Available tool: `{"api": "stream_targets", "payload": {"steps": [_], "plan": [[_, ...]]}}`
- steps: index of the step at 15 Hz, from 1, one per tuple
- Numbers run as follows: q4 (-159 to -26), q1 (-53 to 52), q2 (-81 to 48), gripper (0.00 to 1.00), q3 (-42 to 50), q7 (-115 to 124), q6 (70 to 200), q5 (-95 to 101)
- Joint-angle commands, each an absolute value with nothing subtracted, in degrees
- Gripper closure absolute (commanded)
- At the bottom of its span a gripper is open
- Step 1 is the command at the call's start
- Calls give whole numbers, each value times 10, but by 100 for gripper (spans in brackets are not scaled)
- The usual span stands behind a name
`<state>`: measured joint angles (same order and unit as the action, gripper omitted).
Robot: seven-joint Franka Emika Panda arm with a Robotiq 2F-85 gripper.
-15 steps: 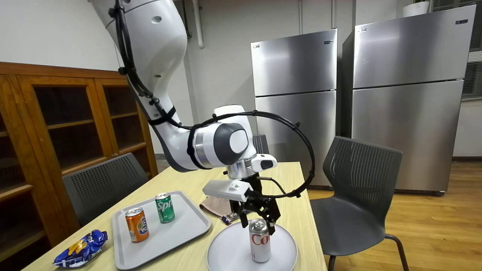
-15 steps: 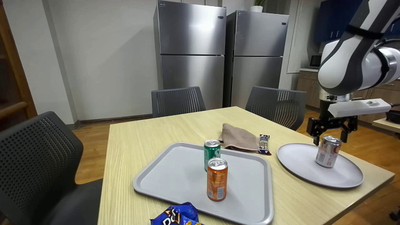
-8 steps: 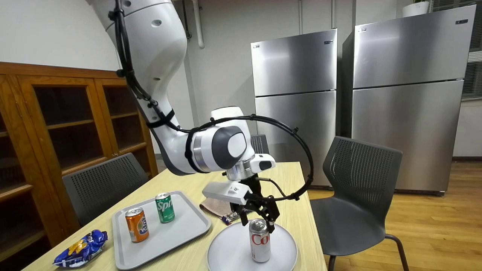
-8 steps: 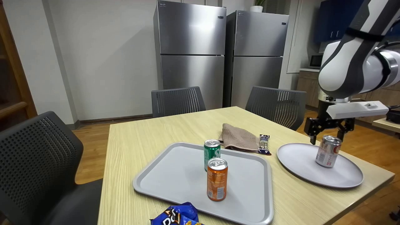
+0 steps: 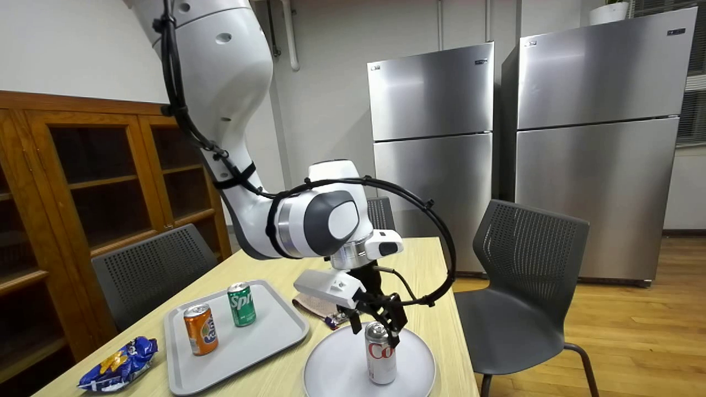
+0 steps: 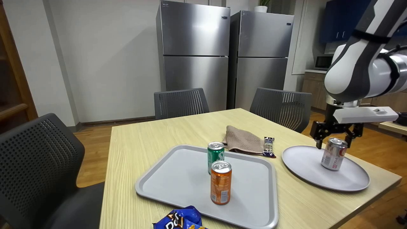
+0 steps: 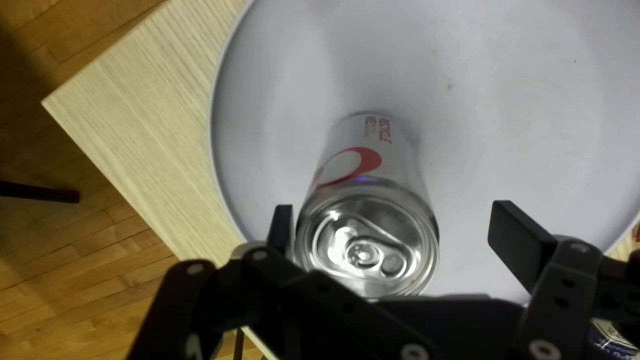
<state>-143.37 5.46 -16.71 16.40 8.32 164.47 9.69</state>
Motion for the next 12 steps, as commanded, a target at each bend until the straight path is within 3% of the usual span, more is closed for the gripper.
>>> {"api": "stream_targets", "payload": {"steps": [1,7,8,9,12], "plan": [[-1444,71,-157,0,150,59,1656,70],[-1443,75,-158,0,154,56,1663,62],[-1443,71,-158,25,158,59,1666,68],[-1443,71,-158,28,157,58,1666,69],[-1442,70,-159,51,158,58,1668,69]]}}
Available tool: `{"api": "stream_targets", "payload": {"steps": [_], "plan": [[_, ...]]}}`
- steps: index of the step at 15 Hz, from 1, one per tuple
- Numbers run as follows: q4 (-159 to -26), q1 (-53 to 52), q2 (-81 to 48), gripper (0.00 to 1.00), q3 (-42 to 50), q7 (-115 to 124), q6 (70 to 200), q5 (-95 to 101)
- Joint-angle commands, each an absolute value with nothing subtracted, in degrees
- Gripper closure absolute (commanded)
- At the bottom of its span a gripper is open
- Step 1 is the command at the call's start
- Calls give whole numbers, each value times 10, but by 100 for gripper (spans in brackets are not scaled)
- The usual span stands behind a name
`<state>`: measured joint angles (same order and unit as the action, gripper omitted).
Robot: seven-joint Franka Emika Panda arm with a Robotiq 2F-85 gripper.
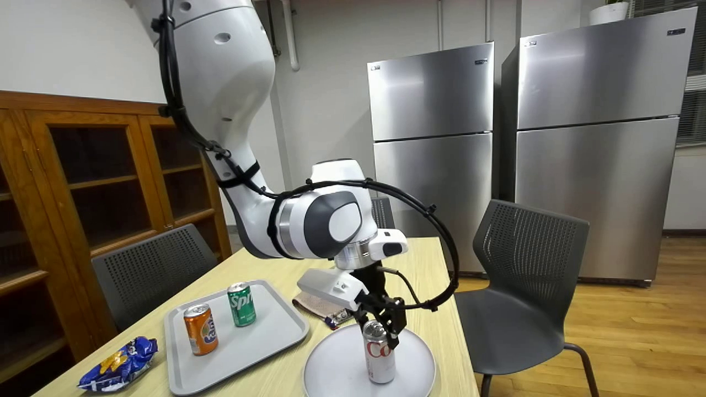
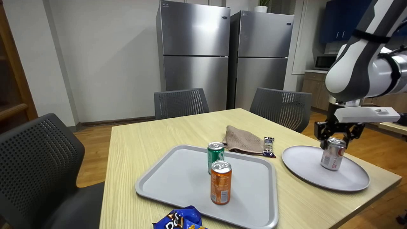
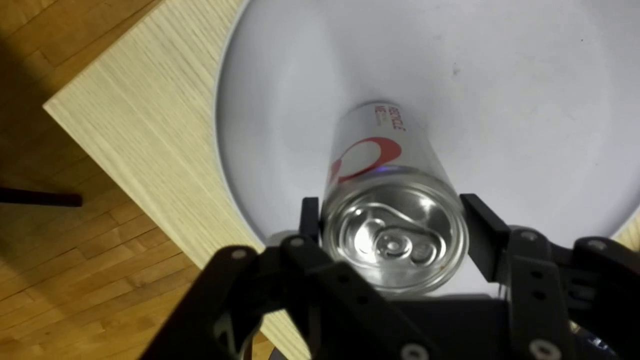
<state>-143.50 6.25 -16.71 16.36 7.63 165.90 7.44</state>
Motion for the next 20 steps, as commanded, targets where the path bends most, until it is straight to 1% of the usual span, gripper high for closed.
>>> {"api": "stream_targets", "payload": {"steps": [1,4,10,15,20], "plan": [[-1442,69,-159,60,159,59,1669,70],[-1443,68,-154,61,157,58,1662,69],[-1462,47,-85,61,123,6,1652,88],[-1471,37,-43,61,59,-50,1647,67],[-1462,28,-48,61,-15,-128,1651,-7]]}}
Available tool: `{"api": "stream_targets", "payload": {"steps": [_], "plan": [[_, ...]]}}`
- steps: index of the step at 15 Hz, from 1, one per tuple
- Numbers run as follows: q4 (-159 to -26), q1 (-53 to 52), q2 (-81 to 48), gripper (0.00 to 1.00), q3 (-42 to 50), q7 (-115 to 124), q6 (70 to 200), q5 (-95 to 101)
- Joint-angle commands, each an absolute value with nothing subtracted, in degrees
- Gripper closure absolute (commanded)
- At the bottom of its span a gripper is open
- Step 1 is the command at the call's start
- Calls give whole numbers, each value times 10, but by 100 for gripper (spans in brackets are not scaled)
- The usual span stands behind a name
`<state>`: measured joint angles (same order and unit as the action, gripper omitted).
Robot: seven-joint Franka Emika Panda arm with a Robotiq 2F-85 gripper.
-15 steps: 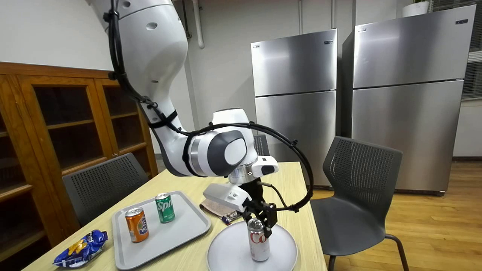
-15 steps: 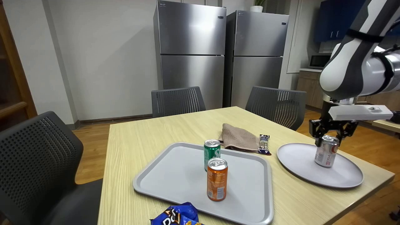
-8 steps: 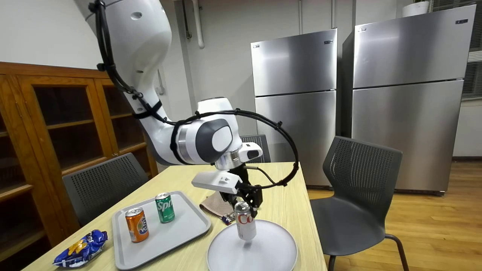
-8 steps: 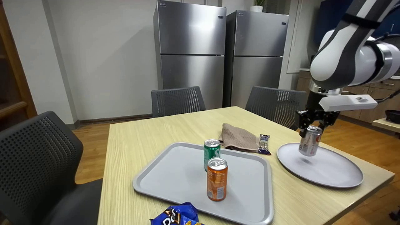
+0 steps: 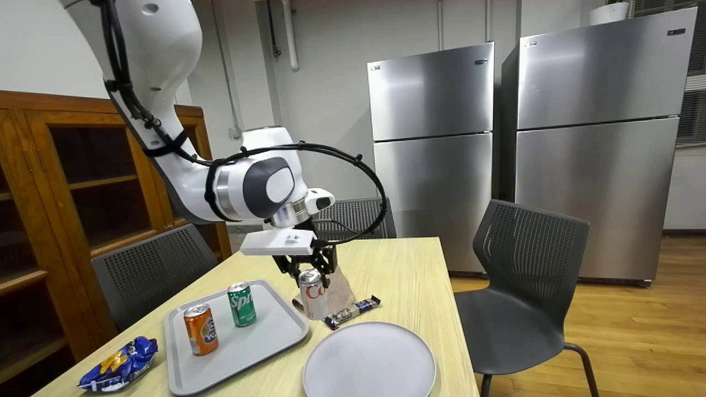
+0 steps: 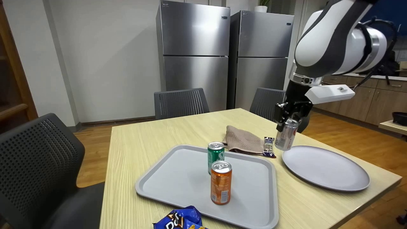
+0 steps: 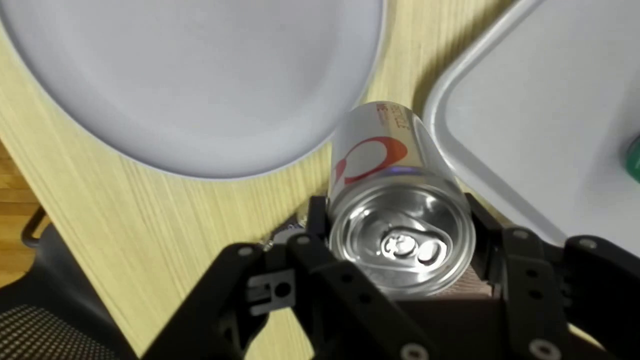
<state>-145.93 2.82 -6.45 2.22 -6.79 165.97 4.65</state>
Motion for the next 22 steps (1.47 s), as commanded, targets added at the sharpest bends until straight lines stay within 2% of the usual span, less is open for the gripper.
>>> {"api": "stream_targets", "payload": {"steps": [1,8,22], "plan": [[-1457,24,-52,61,-24,-135,1652,-15],[-1430,7,-79,61,-72,-179,1638,-46],[-1430,-35,-108,61,-64,-142,1615,50]]}}
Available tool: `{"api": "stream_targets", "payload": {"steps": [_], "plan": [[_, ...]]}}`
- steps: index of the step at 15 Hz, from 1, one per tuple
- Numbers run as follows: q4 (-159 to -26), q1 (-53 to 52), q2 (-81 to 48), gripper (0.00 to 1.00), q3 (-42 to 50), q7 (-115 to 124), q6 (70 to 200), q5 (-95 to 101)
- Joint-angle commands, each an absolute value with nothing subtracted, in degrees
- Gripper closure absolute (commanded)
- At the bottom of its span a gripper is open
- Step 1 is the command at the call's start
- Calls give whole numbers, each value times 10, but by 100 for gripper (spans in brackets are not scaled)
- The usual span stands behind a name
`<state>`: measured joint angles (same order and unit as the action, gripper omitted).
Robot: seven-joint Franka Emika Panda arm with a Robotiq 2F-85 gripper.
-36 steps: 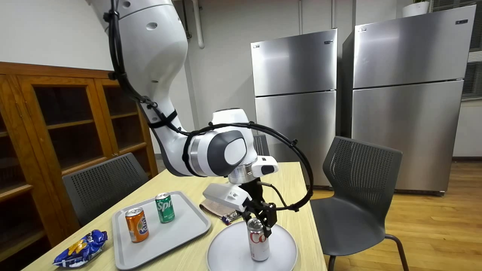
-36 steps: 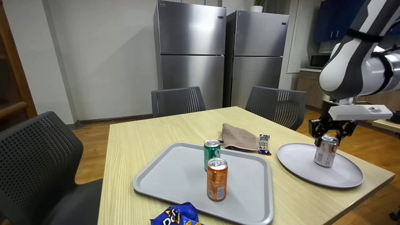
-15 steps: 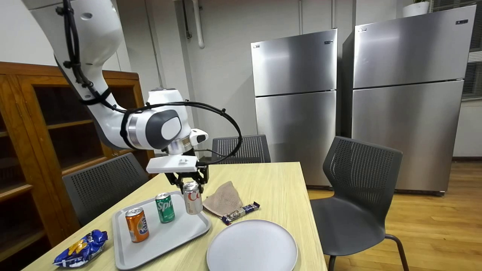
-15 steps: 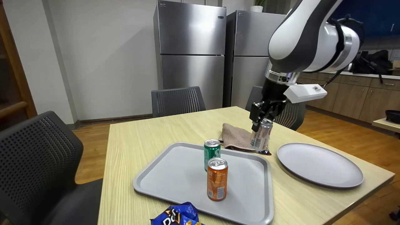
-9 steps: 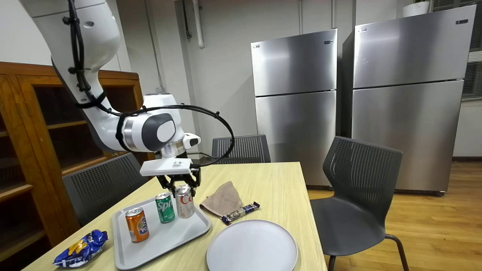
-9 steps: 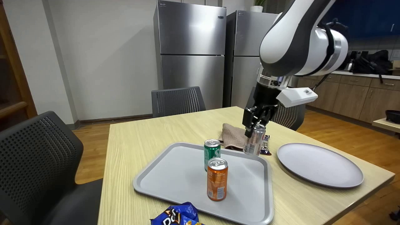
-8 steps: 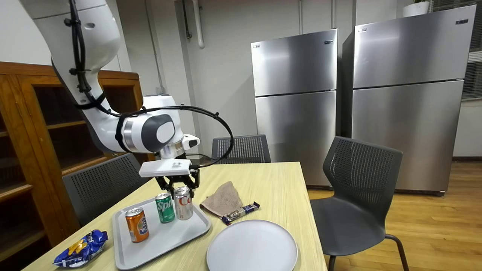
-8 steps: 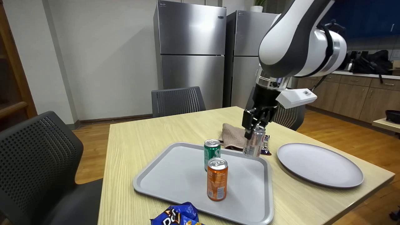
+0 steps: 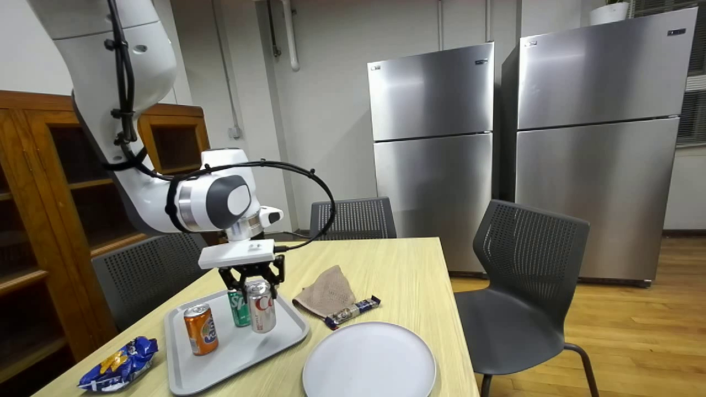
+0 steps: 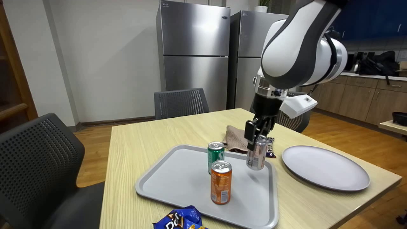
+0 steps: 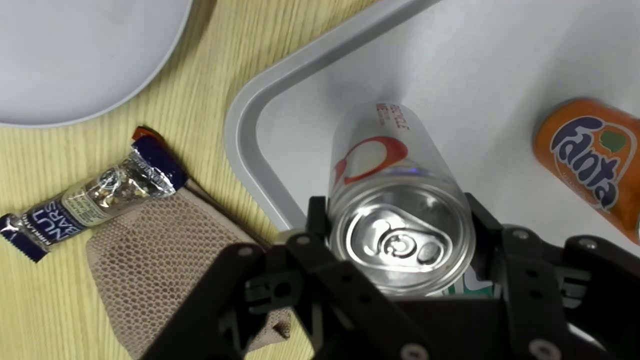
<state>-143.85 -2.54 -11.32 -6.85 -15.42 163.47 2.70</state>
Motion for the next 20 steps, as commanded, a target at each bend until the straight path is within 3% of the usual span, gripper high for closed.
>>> {"api": "stream_targets", "payload": {"steps": [1,20], "plan": [[-1431,-38,-109,61,-63,-141,1616,58],[-1421,-82,-140,61,-26,-68,1623,157]]}}
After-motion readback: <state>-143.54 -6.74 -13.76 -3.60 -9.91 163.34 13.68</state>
